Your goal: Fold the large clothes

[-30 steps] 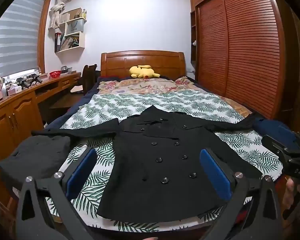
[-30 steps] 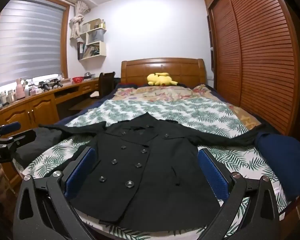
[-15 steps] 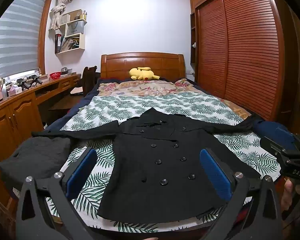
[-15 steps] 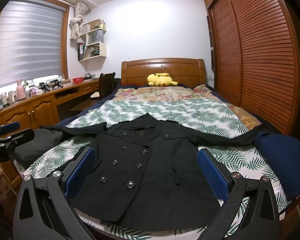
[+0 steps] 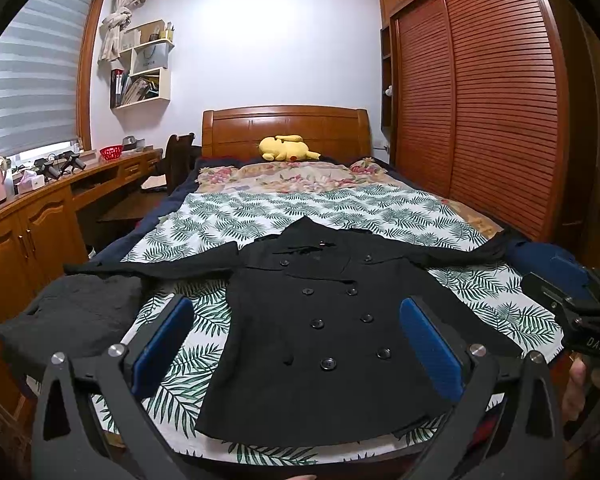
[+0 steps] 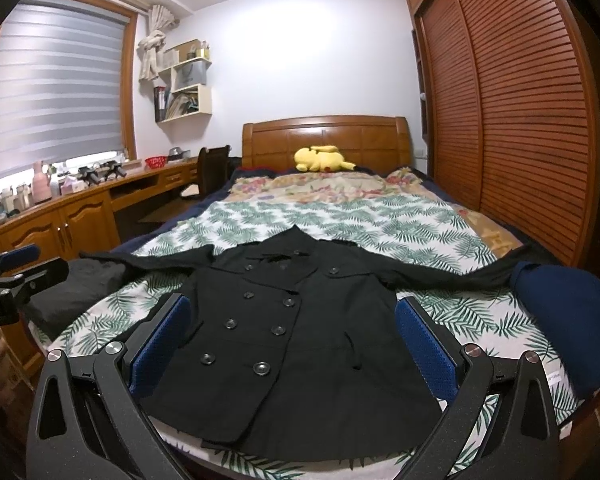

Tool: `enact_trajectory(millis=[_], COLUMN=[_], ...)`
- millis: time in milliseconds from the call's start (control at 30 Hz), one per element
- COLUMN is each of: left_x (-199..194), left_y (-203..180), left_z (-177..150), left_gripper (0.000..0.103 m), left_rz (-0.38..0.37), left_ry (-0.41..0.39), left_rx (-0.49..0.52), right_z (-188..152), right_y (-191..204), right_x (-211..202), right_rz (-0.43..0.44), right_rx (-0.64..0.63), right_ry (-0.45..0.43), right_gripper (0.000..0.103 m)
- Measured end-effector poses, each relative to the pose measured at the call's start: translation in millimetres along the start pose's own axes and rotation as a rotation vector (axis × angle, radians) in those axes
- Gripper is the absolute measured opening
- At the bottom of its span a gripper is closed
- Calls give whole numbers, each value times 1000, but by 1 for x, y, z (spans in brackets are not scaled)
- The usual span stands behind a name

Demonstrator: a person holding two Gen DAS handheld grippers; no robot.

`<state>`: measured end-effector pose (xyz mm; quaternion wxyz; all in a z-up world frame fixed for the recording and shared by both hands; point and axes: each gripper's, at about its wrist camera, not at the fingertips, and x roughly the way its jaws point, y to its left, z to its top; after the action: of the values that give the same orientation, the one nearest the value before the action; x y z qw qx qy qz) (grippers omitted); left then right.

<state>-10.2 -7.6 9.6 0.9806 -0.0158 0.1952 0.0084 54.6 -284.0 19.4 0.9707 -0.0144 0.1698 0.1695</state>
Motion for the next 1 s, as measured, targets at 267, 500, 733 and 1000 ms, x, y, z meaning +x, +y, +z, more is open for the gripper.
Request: enact_trajectory(millis=[267, 500, 733, 1000], left_x=[-1, -4, -6, -6], left_y=[-1, -3, -3, -2], left_z=[0, 1, 0, 0], left_gripper=[103, 103, 103, 103], left_rz=[-2, -3, -3, -3], left_ry=[-2, -8, -10, -10], left_rx=[-1, 1, 1, 1], right_z=[0, 4, 5, 5], right_y=[-2, 2, 4, 5], right_x=[-3, -6, -7, -7], right_rz=[2, 4, 4, 5], right_rx=[2, 3, 6, 8], right_ry=[-3, -8, -9, -9], right_gripper=[103, 103, 103, 103])
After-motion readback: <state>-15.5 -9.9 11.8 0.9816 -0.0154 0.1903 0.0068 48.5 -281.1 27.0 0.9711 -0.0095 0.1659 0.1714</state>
